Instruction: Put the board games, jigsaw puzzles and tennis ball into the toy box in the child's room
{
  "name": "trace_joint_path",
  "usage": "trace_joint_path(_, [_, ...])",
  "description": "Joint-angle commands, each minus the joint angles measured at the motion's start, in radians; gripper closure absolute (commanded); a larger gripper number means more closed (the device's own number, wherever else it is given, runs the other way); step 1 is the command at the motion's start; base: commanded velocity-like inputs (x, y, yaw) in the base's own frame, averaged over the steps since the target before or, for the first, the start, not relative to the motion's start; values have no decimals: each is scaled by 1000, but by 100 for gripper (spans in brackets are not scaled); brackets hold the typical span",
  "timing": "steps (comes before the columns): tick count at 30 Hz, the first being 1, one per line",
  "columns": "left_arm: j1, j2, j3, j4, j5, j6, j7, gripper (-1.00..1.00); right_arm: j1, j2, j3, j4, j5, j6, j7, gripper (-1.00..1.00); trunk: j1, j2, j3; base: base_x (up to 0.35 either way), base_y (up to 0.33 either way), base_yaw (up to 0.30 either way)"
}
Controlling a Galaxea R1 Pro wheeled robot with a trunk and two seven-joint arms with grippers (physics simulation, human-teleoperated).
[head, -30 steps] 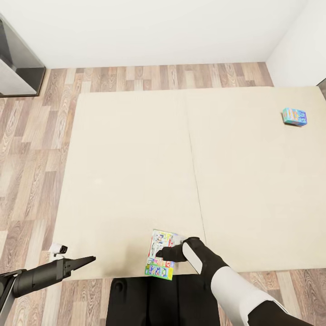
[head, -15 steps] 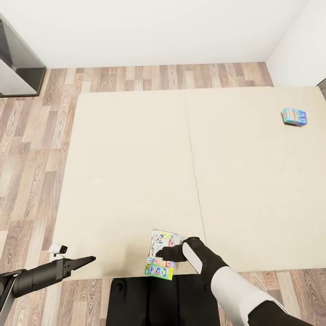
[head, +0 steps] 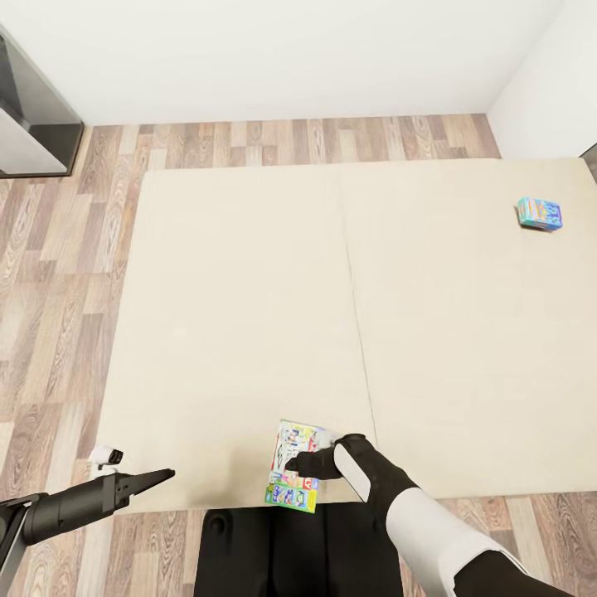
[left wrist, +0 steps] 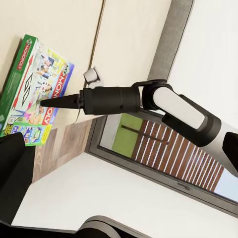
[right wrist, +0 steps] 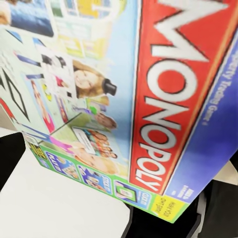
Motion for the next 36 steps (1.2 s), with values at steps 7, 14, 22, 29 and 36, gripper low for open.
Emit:
trace_joint_path(7, [0,1,4,1,0,11,-4,-100,-1,0,2,-52,4,17,4,-100,1,-1,-1,0,0,0])
trace_joint_path(14, [0,1,5,1,0,11,-4,-100,-1,0,2,-118,3,58,2,-100,1,-1,-1,0,0,0])
trace_joint_path(22, [0,1,5,1,0,11,-4,-100,-1,0,2,-126,3,65,2,-100,1,-1,-1,0,0,0])
trace_joint_path(29, [0,1,5,1,0,11,-4,-100,-2,0,1,-127,4,63,1,-100,1,-1,-1,0,0,0])
trace_joint_path(36, [0,1,5,1,0,11,-4,-100,-1,0,0,-127,5,56,4,-100,1,-1,-1,0,0,0])
